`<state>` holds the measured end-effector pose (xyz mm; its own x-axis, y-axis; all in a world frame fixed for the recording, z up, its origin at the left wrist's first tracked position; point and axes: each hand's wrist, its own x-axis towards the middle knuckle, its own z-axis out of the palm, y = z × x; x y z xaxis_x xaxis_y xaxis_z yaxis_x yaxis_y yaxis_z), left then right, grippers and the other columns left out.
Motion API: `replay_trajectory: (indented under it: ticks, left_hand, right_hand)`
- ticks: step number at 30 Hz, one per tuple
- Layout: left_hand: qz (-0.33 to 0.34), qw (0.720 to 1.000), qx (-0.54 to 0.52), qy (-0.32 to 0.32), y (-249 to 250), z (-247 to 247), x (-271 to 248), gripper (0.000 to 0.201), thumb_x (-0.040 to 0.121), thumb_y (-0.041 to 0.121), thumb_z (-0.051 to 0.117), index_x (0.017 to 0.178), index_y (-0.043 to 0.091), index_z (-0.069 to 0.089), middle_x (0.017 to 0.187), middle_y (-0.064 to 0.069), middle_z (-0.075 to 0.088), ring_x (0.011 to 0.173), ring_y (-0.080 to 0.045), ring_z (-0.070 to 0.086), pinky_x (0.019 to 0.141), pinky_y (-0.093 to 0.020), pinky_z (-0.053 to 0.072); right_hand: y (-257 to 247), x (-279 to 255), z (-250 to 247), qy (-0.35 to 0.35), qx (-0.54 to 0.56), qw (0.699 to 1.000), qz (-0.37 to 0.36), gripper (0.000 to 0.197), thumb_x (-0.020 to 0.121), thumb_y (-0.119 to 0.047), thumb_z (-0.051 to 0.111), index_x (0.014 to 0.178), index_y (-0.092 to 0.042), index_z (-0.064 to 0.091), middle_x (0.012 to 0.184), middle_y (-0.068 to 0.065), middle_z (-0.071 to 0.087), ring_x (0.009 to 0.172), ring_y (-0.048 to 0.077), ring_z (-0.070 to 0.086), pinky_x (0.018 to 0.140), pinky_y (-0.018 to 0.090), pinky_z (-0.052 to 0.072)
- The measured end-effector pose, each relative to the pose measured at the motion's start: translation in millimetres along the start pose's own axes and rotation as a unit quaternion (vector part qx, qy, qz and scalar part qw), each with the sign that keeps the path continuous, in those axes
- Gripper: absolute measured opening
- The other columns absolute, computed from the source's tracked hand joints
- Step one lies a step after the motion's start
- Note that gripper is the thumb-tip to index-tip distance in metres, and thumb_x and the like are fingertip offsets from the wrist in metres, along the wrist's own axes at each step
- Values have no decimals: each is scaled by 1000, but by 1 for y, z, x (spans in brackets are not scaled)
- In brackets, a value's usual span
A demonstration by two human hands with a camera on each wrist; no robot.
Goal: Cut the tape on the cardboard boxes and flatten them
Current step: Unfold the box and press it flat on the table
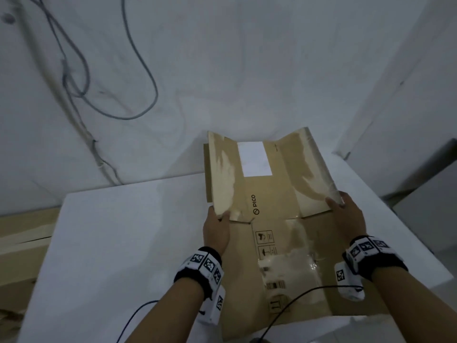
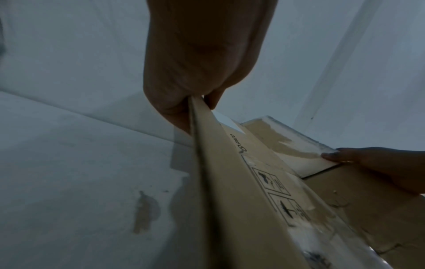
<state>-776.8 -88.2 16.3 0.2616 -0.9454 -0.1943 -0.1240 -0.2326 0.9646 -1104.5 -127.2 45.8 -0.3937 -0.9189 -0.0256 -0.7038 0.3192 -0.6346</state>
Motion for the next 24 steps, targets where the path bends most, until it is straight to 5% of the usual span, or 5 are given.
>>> replay_trajectory:
  ticks: [12, 24]
  left_hand:
    - [-69, 998, -1, 11, -6, 253, 18, 25, 98, 21, 53, 120, 9, 53, 116, -8, 63, 98, -16, 55, 84, -22, 39]
    - [-136, 990, 21, 4, -36, 328, 52, 36, 98, 18, 53, 130, 4, 45, 122, -10, 59, 115, -28, 56, 91, -29, 43]
  right_hand:
    - [169, 179, -79, -63, -8, 995, 71, 44, 97, -42, 55, 133, -17, 52, 122, 19, 62, 109, 37, 58, 90, 44, 42]
    - [237, 261, -64, -104, -64, 987, 103, 58, 98, -43, 52, 145, -9, 41, 139, 24, 52, 124, 44, 50, 102, 46, 38]
